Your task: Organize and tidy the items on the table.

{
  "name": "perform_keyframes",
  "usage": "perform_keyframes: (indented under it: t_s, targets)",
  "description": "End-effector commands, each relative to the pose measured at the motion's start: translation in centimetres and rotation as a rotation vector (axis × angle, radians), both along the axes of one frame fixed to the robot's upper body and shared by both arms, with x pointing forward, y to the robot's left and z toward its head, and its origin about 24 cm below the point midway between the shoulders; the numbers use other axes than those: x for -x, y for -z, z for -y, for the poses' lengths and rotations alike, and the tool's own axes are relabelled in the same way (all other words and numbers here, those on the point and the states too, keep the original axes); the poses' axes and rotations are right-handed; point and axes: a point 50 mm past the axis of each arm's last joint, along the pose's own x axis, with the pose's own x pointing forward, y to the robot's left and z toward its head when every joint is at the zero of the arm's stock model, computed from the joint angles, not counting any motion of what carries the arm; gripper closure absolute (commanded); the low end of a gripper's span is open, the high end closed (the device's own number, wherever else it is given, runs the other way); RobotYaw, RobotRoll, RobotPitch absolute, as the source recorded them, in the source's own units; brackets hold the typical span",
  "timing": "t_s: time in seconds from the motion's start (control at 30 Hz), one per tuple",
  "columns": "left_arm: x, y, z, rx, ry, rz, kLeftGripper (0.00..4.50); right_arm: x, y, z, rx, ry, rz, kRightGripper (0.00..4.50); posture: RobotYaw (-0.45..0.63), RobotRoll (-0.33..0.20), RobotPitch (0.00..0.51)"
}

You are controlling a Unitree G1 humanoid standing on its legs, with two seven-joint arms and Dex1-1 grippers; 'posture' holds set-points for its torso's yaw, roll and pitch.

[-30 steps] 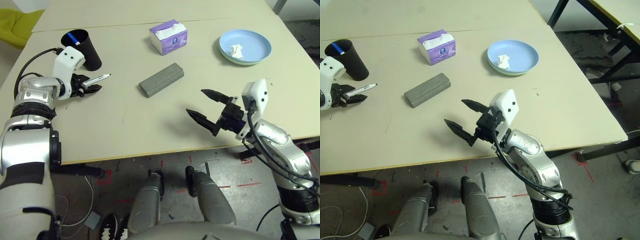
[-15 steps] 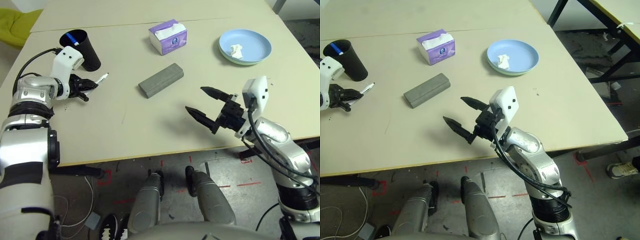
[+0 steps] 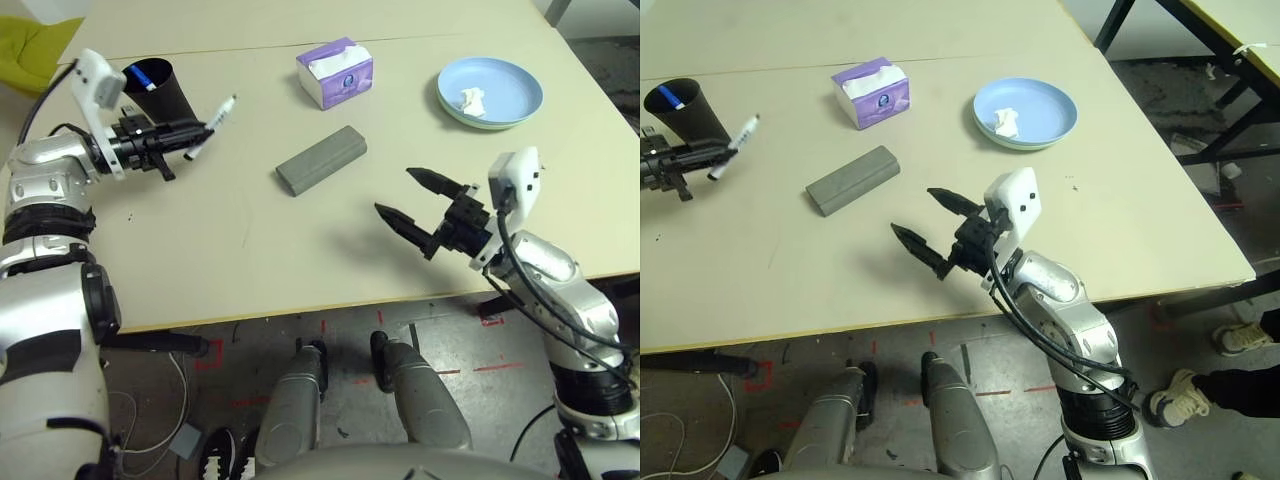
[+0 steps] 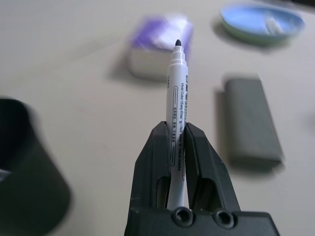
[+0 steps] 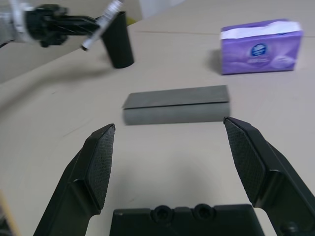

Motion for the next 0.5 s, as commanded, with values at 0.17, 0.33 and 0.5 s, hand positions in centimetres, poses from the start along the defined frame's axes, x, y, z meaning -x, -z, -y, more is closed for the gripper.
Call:
perform_keyframes:
  t_s: [0.17, 0.33, 0.5]
  targets:
    - [0.9, -2.3, -1.4, 0.111, -0.195, 0.211, 4.21, -0.4, 0.3, 0.1, 0.014, 0.005, 0.006, 0.00, -0.13, 0.000, 0.284]
    - [0.9, -3.6, -2.1, 0.140, -0.337, 0.316, 4.21, 0.2, 0.7, -0.4, 0.023, -0.068, 0.009, 0.00, -0.12, 0.000, 0.286]
    - [0.5, -5.0, -2.0, 0.151, -0.419, 0.398, 4.21, 0.6, 1.0, -0.8, 0.024, -0.100, 0.001, 0.00, -0.11, 0.000, 0.289]
